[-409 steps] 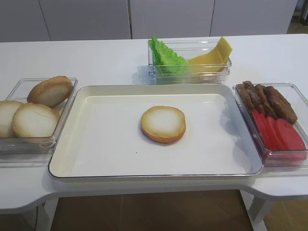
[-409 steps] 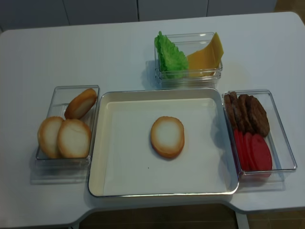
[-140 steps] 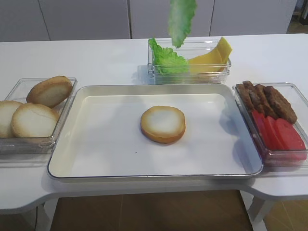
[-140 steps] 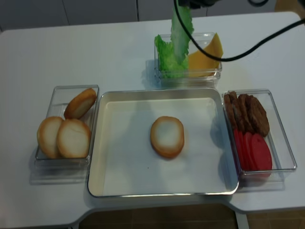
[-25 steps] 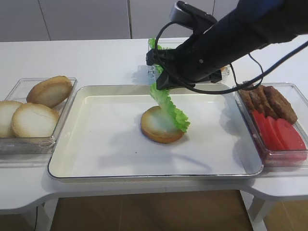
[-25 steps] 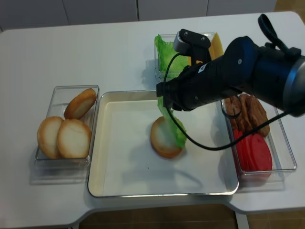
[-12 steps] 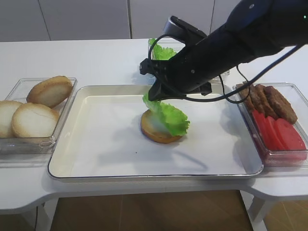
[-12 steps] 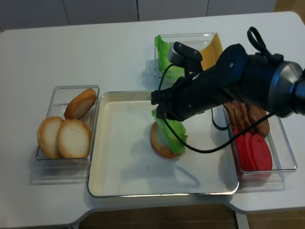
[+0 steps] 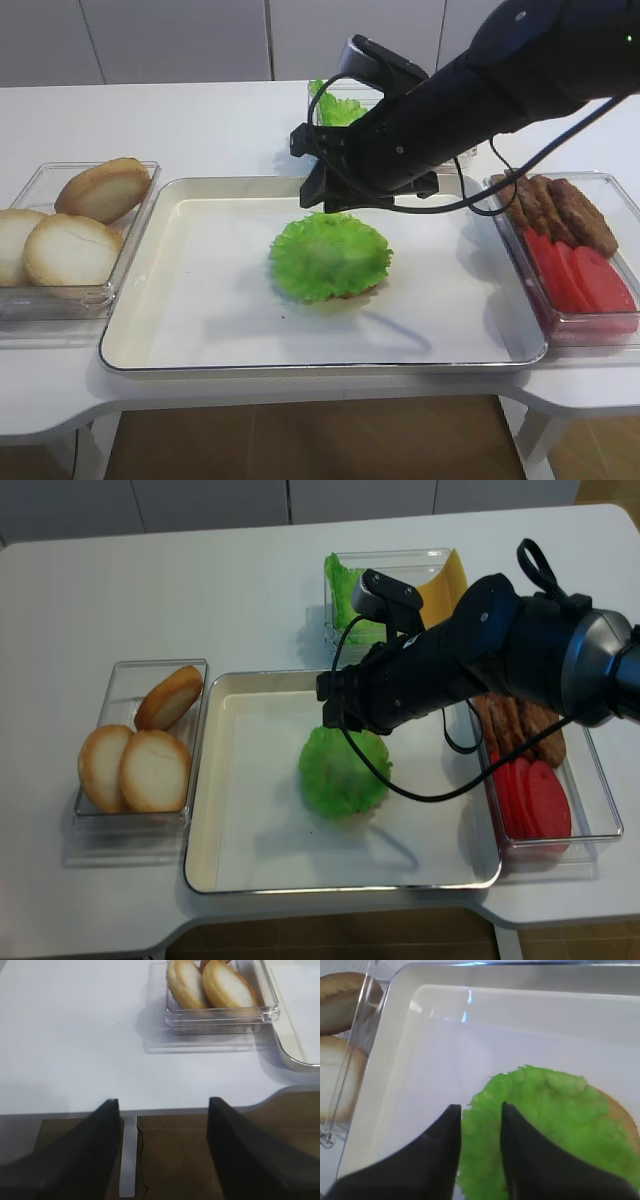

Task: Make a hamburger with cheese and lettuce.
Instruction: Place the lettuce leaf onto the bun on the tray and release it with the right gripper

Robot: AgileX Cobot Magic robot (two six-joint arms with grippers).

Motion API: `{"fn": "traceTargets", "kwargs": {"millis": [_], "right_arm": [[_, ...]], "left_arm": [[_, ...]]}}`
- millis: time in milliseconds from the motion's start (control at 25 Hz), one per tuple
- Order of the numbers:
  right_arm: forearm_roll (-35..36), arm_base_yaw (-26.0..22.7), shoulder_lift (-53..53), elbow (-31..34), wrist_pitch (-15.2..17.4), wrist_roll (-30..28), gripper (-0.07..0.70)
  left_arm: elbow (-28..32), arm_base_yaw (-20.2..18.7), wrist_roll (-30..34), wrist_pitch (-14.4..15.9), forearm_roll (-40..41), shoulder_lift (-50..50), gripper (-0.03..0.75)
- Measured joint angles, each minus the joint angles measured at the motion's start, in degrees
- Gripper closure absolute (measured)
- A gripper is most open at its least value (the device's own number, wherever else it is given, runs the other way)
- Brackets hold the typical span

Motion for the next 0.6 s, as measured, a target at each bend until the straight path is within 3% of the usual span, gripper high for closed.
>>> {"fn": "traceTargets", "kwargs": {"millis": [160, 440, 600], "right_arm": [[0.0, 0.0, 0.0, 0.0, 0.0, -0.48, 0.337], [-1.3, 0.0, 0.1, 0.0, 0.11, -1.56, 0.327], [-7.46, 0.0, -0.09, 0.0, 0.84, 3.6, 0.326]], "left_arm": [[0.0, 0.0, 0.0, 0.0, 0.0, 0.0, 0.3], [0.0, 0.0, 0.0, 0.0, 0.0, 0.0, 0.3], [0.0, 0.0, 0.0, 0.0, 0.0, 0.0, 0.3]]}}
